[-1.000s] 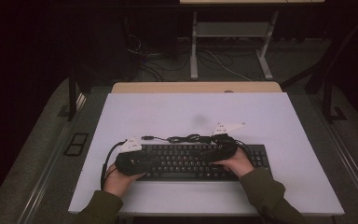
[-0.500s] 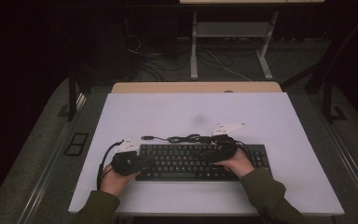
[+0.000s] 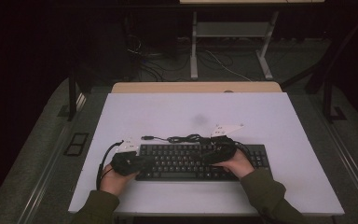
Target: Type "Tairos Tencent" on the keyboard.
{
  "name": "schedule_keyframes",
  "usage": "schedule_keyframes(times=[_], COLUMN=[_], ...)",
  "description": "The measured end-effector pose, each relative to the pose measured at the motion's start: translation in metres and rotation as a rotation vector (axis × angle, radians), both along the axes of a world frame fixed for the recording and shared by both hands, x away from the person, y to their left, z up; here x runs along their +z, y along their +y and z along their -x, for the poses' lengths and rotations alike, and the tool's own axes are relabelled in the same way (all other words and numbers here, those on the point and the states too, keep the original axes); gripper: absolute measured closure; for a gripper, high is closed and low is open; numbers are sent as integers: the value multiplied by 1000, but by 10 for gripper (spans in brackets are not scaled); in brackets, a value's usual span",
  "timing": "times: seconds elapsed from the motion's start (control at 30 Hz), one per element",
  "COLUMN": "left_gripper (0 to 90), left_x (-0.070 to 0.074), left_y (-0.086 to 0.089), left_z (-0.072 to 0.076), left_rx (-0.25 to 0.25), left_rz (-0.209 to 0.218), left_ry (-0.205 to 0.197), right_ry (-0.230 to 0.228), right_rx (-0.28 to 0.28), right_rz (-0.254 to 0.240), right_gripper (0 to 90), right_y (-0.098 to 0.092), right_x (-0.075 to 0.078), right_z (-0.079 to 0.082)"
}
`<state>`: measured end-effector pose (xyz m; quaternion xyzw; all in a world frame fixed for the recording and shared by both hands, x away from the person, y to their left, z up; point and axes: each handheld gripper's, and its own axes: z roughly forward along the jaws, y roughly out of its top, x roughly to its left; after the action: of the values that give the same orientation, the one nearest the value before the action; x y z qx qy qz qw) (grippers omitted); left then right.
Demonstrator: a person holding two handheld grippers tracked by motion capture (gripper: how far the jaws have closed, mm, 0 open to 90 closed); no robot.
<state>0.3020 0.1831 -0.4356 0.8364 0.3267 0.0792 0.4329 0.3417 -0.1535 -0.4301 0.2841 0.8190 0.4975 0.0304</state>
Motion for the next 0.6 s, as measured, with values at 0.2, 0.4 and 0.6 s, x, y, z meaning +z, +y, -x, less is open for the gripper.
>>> schedule_keyframes(times=[0.2,0.4,0.6], left_gripper=[891,891,891], left_x=[-2,-2,-4], left_y=[-1,0,-1], left_z=[-1,-1,-2], left_rx=[-2,-3,-1], left_rz=[-10,-8,-7], left_ry=[4,5,18], right_ry=[2,0,1], right_rx=[-2,-2,-2], right_rz=[3,7,10], right_gripper=[237,238,238], right_y=[0,0,0], right_x=[0,0,-1], right_z=[0,0,0])
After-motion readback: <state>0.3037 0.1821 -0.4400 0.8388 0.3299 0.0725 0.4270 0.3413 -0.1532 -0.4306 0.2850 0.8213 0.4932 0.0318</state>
